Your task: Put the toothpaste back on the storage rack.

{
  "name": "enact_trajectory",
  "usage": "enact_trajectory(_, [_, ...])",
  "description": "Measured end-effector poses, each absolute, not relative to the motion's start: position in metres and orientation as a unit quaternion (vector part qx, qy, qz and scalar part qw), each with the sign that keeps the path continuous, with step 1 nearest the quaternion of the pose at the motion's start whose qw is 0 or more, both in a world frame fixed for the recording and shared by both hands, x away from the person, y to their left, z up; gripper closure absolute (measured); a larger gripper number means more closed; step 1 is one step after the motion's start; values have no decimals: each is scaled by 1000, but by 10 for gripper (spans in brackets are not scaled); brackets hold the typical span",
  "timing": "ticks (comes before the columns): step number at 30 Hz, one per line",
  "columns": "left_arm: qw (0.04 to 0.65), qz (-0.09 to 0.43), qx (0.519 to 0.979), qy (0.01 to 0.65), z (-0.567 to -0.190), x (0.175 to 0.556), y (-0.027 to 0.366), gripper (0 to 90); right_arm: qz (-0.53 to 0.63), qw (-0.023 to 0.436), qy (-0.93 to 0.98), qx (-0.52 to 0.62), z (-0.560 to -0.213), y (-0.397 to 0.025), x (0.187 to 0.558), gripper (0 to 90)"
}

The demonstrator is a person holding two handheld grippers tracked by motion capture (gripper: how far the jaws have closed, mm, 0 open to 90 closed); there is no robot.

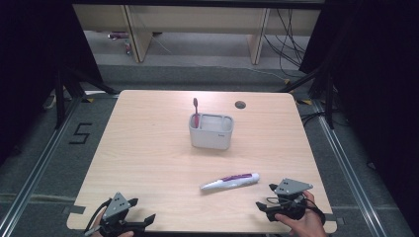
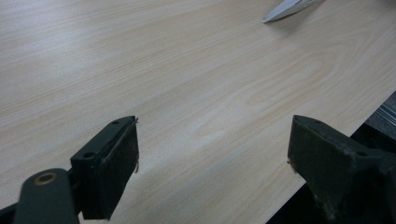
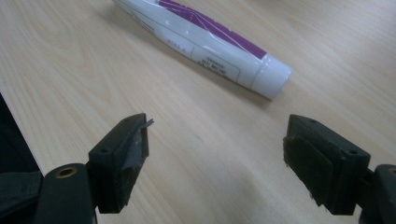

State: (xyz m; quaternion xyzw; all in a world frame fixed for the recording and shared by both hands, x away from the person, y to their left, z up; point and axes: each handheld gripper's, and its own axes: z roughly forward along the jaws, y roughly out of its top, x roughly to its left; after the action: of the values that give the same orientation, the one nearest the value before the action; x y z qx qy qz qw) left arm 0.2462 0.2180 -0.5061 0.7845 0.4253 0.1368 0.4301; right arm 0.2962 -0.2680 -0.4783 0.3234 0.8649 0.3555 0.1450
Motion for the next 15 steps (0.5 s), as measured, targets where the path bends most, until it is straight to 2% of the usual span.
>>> enact_trajectory(6, [415, 135, 798, 415, -505, 246, 220, 159, 354, 148, 870, 311, -468, -261, 298, 243])
enact_trajectory(10, [430, 136, 786, 423, -506, 246, 217, 159, 352, 162, 873, 298, -465, -258, 303, 249])
enact_trajectory(15, [418, 136, 797, 414, -506, 247, 220, 159, 342, 155, 879, 295, -463, -251, 307, 254])
